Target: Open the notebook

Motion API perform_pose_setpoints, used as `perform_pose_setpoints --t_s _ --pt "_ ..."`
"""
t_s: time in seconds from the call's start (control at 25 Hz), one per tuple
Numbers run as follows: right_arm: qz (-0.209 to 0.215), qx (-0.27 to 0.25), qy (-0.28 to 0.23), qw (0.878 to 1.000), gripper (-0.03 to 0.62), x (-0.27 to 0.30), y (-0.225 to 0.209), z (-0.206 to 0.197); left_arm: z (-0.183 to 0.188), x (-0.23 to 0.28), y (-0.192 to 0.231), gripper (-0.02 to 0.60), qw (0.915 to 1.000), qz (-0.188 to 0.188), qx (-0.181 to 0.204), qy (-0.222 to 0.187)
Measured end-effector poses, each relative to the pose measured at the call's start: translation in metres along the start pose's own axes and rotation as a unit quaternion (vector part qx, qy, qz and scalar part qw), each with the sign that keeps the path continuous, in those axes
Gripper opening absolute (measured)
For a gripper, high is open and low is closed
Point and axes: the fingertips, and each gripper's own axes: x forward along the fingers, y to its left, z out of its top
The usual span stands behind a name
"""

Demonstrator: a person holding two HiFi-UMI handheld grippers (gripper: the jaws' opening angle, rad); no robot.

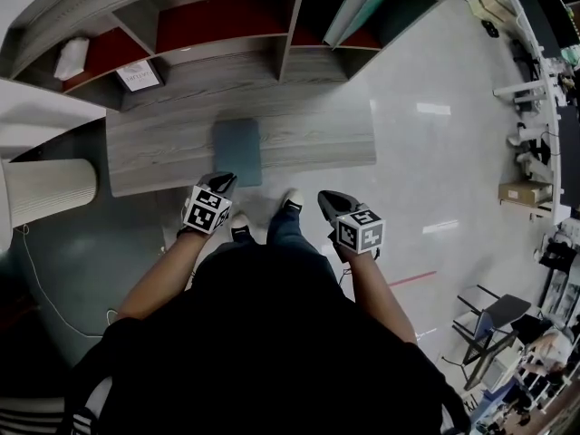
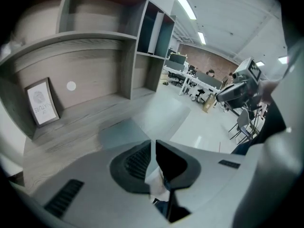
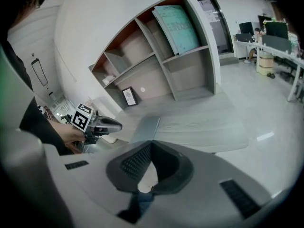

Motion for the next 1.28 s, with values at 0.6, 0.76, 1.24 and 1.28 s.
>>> perform_pose_setpoints --t_s 0.6,0.76,1.24,1.28 --pt "0.017 0.019 0.034 0.999 0.002 0.01 -0.031 -0.021 -0.013 0.058 -0.032 0.044 0.9978 -0.008 0.045 0.047" --pt "0.021 0.019 0.044 0.999 0.002 0.014 -0.038 -0.024 -0.019 0.069 -0.038 0.063 0.9965 -0.007 0.059 0.059" --pt "0.034 0.02 0.068 0.997 0.002 0.026 -0.049 -0.04 -0.043 0.102 -0.051 0.096 0.9862 0.007 0.134 0.097" --pt "0.036 0.021 0.07 0.997 0.002 0.026 -0.049 -0.041 -0.045 0.104 -0.052 0.098 0.9847 0.009 0.142 0.101"
